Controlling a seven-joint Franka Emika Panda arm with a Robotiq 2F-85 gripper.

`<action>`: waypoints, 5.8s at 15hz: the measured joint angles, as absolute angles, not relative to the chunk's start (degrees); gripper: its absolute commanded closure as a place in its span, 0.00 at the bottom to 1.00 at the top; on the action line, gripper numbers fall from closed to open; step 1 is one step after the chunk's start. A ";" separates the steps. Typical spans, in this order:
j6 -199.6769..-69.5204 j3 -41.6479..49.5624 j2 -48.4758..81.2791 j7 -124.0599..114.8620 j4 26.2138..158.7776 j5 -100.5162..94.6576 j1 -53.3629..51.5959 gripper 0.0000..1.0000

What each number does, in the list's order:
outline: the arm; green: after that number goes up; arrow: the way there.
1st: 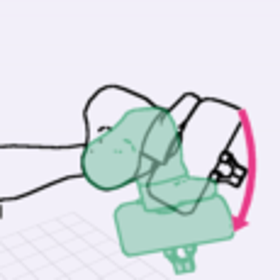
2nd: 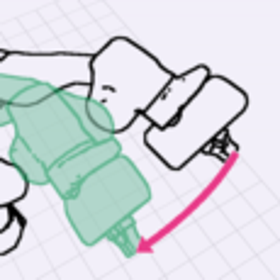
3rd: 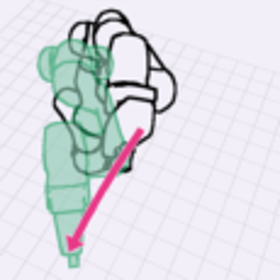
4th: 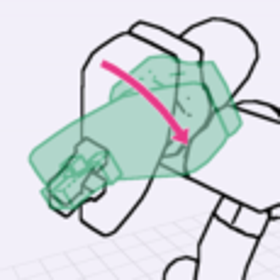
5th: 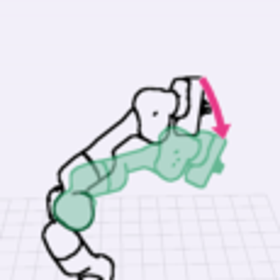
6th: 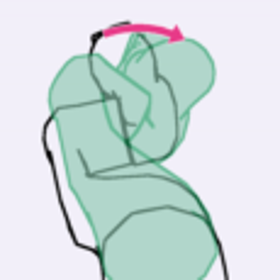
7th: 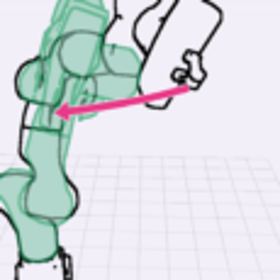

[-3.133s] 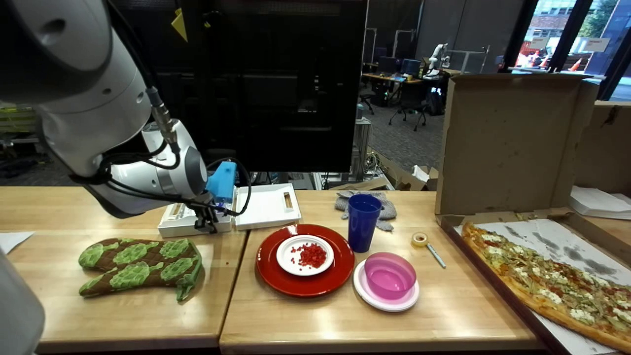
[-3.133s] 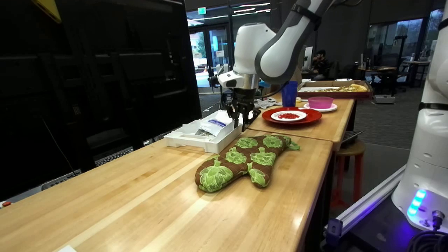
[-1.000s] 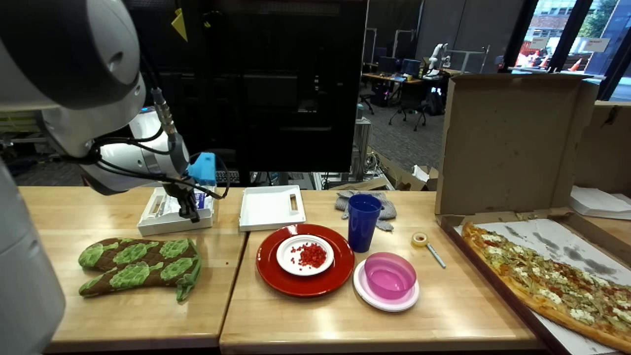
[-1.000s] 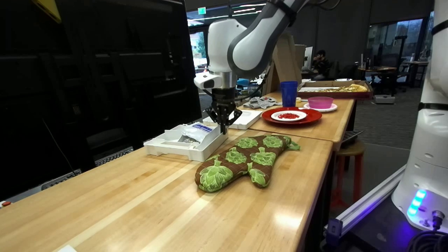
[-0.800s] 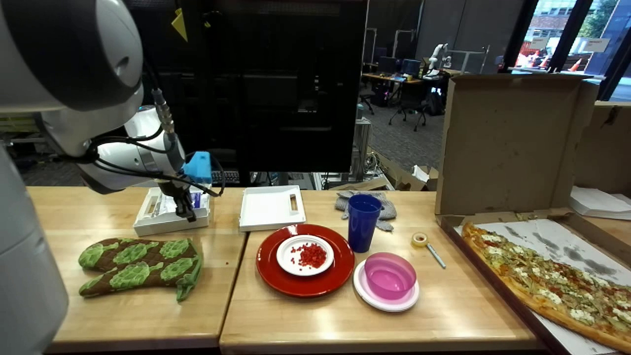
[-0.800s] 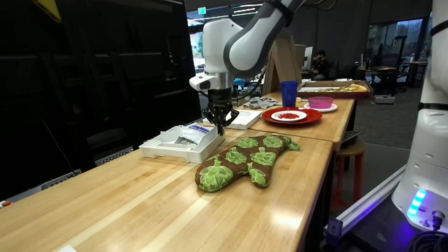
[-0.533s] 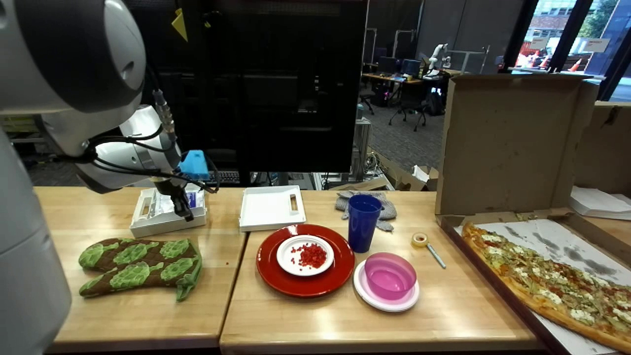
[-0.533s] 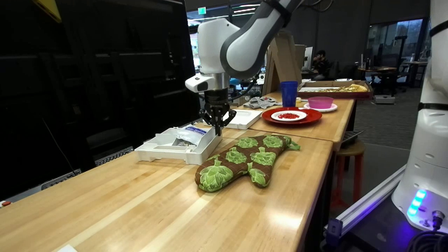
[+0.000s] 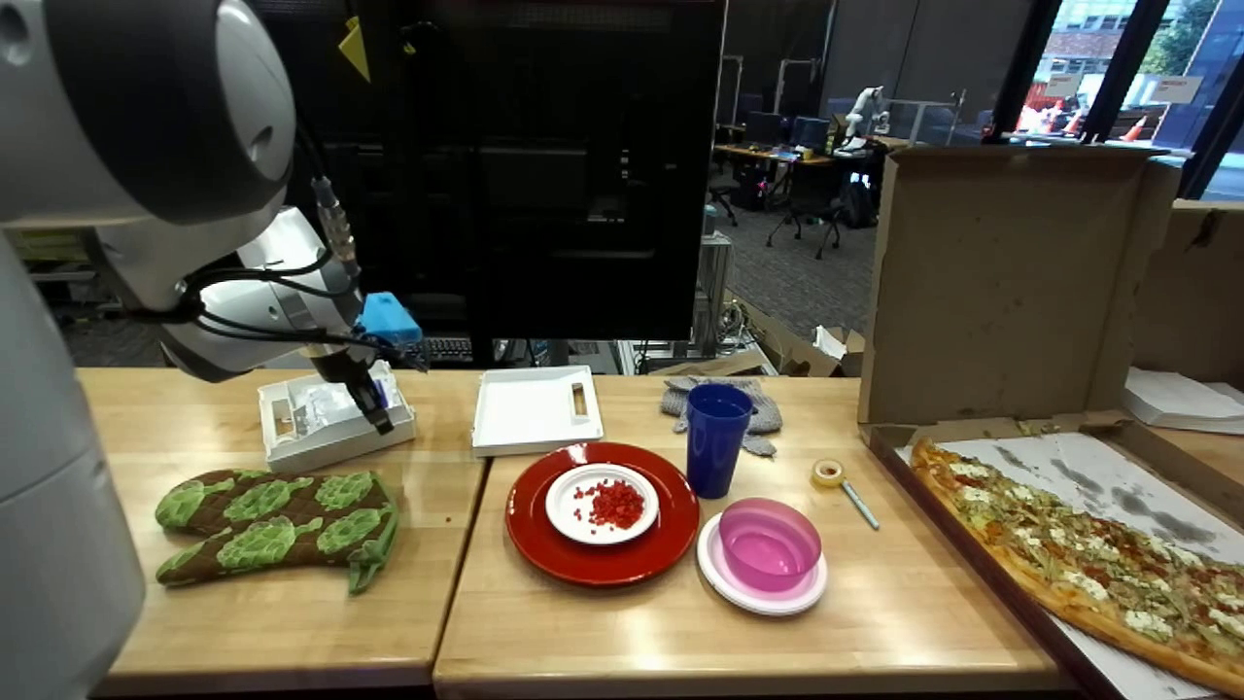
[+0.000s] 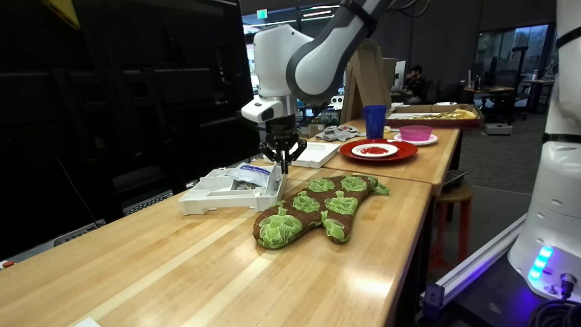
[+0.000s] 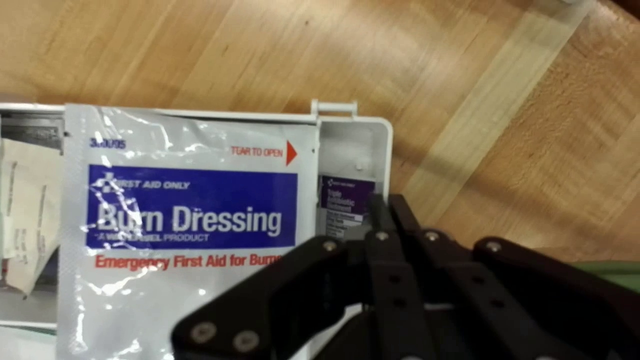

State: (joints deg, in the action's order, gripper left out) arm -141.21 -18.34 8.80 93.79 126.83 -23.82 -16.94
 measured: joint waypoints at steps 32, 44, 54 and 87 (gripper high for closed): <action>-151.16 -16.90 -3.81 97.47 142.51 -1.31 -17.23 0.25; -153.93 -16.33 -4.37 97.24 143.75 -1.37 -17.70 0.58; -153.84 -16.19 -3.46 97.76 142.65 -1.88 -17.70 0.60; -149.50 -15.76 2.49 102.48 136.36 -4.89 -14.46 0.99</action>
